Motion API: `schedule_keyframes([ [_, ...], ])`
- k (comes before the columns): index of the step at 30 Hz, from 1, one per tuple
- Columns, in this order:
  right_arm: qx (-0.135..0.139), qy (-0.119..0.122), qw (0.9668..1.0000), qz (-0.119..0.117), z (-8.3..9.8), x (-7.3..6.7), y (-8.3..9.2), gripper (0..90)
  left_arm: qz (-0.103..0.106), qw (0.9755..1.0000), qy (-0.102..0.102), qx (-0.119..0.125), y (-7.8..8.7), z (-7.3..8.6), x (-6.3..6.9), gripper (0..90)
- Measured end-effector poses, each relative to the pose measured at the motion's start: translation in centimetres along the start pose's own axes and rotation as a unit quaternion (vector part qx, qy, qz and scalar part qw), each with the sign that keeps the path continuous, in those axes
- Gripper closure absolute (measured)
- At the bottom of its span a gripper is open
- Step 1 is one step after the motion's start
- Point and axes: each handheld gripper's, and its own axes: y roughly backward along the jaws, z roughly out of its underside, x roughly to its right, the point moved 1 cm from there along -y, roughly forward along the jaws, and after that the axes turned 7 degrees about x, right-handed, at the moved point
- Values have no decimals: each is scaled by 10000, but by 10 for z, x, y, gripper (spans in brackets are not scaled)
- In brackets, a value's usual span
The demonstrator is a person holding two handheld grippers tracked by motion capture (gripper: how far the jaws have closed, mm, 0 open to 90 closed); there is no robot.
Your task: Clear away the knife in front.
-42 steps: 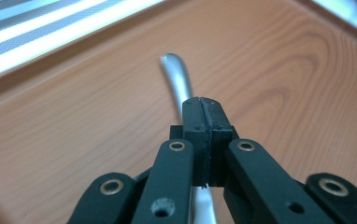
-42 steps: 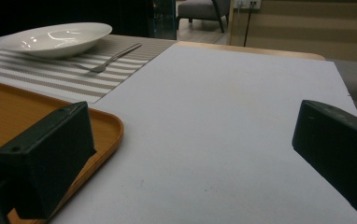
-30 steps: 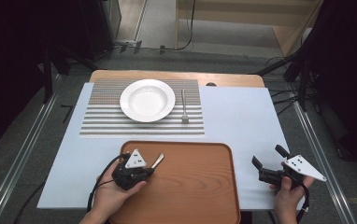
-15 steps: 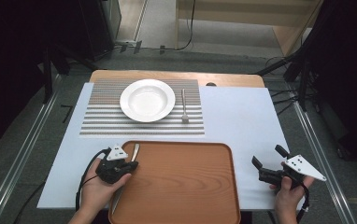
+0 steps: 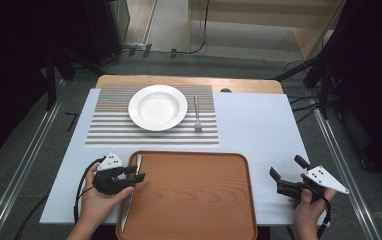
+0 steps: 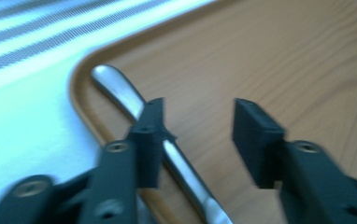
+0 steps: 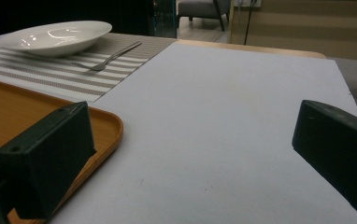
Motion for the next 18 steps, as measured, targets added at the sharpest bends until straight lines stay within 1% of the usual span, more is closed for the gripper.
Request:
schedule_keyframes([
  [1,1,-2,10000,-1,0,0,0,0,0,10000,0,0,0,0,0,467],
  [2,-3,-1,10000,-1,0,0,0,0,46,9999,87,142,5,-1,-4,431],
  [3,-3,-1,10000,-5,0,0,0,0,46,9999,87,142,5,-1,-4,391],
  [4,-2,9,10000,-4,0,0,0,0,74,9994,145,308,10,-3,-8,350],
  [5,-2,9,10000,-4,0,0,0,0,74,9994,145,308,10,-3,-8,281],
  [6,-3,9,10000,-8,0,0,0,0,56,9991,201,379,15,-4,-11,183],
  [7,-3,9,10000,-8,0,0,0,0,56,9991,201,379,15,-4,-11,142],
  [8,-5,7,10000,-9,0,0,0,0,72,9987,222,446,17,-4,-13,142],
  [9,-5,6,10000,-7,0,-1,0,0,69,9982,248,547,19,-4,-15,82],
  [10,-6,4,10000,-5,0,-1,0,0,190,9970,313,688,23,-3,-19,57],
  [11,-6,4,10000,-5,0,-1,0,0,190,9970,313,688,23,-3,-19,3],
  [13,-4,23,10000,-14,0,-1,-1,0,249,9956,358,833,29,-3,-23,0],
  [14,-6,23,10000,-11,0,-1,-1,0,136,9950,388,912,33,-4,-26,0],
  [15,-6,23,10000,-11,0,-1,-1,0,136,9950,388,912,33,-4,-26,0],
  [16,-17,30,10000,-12,0,-1,-1,0,205,9941,414,986,37,-4,-31,0],
  [17,-17,30,10000,-12,0,-1,-1,0,205,9941,414,986,37,-4,-31,0],
  [18,12,-13,10000,-59,0,0,-1,0,54,9937,302,1076,41,-4,-33,0],
])
